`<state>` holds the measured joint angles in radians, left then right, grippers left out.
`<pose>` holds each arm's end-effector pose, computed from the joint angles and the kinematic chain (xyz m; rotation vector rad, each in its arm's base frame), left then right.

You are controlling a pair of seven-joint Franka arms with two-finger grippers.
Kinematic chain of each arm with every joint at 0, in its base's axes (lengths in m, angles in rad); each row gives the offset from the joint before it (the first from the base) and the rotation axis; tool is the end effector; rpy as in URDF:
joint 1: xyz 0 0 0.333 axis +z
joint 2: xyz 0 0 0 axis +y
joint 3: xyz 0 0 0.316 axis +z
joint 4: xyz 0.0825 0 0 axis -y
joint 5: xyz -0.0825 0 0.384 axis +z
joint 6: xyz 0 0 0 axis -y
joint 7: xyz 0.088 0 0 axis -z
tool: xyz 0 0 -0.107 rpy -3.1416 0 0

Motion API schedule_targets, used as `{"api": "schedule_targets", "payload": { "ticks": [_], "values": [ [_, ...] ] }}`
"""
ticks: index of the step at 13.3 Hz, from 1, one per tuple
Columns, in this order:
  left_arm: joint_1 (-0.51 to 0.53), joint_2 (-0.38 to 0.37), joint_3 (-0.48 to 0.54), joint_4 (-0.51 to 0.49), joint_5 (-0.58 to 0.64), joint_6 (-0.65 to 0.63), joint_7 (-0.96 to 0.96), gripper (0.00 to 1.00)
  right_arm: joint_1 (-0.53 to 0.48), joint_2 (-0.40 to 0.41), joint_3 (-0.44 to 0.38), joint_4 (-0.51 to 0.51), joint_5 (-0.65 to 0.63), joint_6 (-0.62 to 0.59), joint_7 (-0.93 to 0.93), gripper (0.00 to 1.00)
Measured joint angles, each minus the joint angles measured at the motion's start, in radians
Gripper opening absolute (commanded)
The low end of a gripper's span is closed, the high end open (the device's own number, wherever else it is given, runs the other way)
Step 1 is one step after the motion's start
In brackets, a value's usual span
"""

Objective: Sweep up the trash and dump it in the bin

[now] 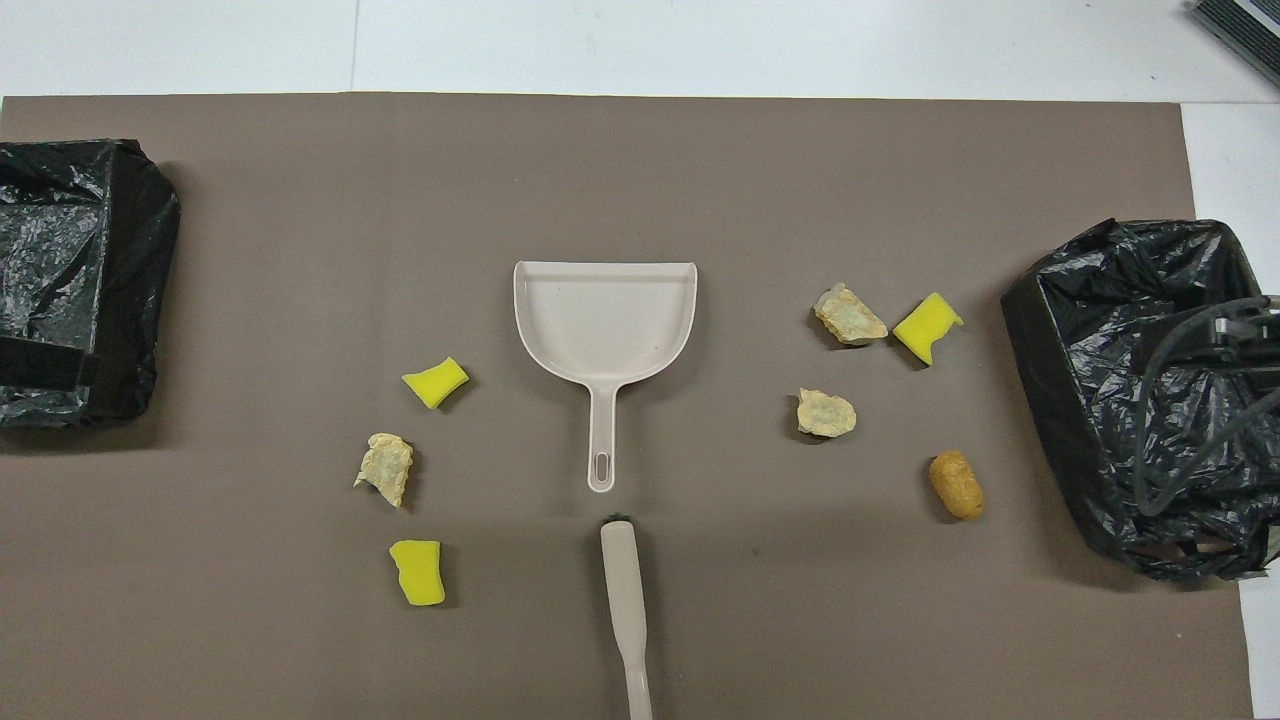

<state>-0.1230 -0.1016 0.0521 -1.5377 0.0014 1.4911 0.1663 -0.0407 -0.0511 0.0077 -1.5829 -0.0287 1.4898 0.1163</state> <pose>0.5121 -0.0345 0.6870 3.1171 -0.3714 0.0863 0.5298 -0.0206 0.6397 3.1013 -0.2347 -0.0634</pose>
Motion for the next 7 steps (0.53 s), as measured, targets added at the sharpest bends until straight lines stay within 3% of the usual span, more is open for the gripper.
{"api": "schedule_targets", "payload": {
  "ticks": [7],
  "values": [
    [0.0,0.0,0.0,0.0,0.0,0.0,0.0,1.0,0.003,0.0,0.013,-0.001,0.013,0.01,0.0,1.0]
  ]
}}
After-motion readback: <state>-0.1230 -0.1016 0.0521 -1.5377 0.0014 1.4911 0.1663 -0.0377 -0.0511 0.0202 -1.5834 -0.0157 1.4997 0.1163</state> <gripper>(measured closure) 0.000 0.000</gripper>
